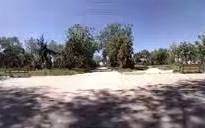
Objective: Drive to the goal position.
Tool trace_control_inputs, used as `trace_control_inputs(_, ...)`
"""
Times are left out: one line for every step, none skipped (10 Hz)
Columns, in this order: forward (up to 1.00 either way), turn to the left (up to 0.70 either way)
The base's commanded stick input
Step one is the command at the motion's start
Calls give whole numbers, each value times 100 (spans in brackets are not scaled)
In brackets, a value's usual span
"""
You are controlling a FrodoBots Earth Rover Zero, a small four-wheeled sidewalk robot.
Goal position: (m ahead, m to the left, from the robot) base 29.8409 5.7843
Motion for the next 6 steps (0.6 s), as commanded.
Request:
trace_control_inputs(70, 1)
trace_control_inputs(70, 1)
trace_control_inputs(70, 1)
trace_control_inputs(70, 1)
trace_control_inputs(70, 1)
trace_control_inputs(70, 1)
